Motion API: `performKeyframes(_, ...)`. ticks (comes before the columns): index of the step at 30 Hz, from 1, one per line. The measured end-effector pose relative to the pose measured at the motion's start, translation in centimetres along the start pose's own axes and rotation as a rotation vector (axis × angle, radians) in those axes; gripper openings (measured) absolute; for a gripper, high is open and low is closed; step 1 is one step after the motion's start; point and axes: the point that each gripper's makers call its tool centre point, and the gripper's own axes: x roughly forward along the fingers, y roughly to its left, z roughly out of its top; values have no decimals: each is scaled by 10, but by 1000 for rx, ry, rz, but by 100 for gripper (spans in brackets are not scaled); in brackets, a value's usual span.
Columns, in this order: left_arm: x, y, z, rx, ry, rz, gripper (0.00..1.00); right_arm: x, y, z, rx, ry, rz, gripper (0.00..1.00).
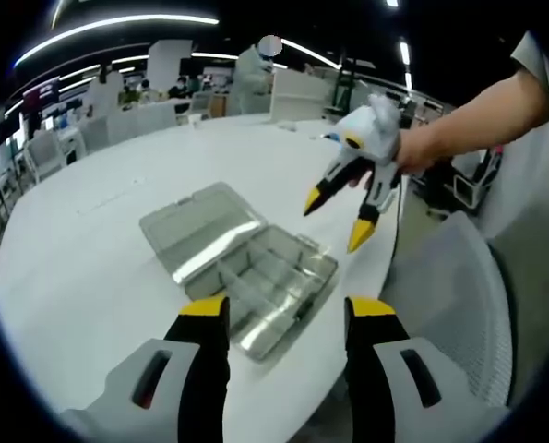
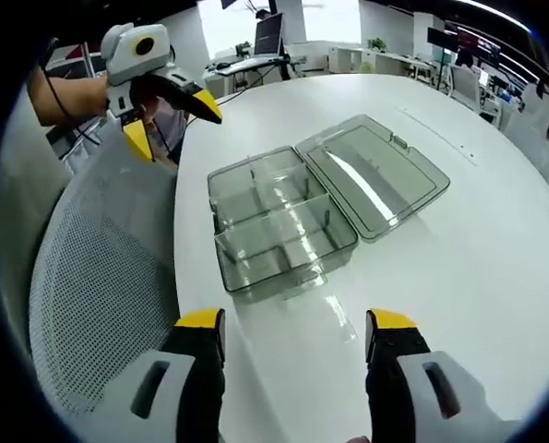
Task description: Insert the divider into the dual guide fixture by aligning both edges with the guide slots and pushing it downward to the bottom, including one-sided entry, uneven engagement, binding, and posture correction.
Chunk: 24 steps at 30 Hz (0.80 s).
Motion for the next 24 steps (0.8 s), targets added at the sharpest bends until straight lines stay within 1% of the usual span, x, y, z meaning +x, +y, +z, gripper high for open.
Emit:
performKeyframes(9,0,1,-3,-12,4,5,48,9,-5,-7,-14,34,-2,53)
performKeyframes(18,0,1,-4,-19,6,12,48,16,-4,-10,-42,58,14,50)
performKeyframes(24,-1,1,-5,-21,8,15,48,19,-7,-14,-58,77,12,48)
